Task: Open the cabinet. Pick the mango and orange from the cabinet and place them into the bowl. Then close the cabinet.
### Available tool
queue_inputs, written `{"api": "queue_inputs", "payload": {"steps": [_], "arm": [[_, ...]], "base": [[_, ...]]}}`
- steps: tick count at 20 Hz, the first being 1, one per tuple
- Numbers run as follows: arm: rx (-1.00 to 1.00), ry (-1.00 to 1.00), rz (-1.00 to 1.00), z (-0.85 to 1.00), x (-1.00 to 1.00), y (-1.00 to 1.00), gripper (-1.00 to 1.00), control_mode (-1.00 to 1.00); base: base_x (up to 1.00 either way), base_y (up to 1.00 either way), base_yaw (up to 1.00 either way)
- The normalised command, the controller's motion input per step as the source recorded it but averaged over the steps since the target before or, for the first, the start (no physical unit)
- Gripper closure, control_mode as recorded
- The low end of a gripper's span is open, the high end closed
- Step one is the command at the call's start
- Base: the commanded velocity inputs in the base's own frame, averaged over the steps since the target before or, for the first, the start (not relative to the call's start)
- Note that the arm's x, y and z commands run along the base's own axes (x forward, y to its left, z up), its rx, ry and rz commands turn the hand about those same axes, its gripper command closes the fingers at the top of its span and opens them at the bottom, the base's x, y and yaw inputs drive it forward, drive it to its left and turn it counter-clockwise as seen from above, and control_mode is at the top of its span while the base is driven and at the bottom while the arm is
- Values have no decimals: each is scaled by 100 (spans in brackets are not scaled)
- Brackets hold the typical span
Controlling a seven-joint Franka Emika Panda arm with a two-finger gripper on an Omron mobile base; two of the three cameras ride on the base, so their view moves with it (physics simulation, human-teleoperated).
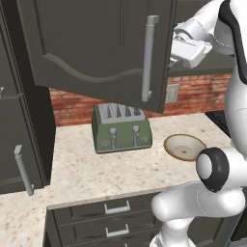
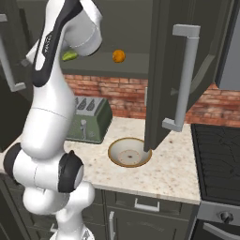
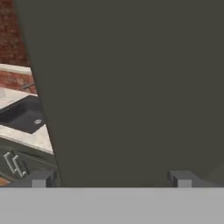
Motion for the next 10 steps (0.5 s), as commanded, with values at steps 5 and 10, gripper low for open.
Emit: {"api": "queue_inputs", "payload": {"steps": [5, 10], "arm": [[0, -18, 6, 0, -38, 18, -100, -100], [0, -8, 1, -12, -23, 11, -100, -100]], "base": [[0, 0, 0], [0, 0, 0]]}}
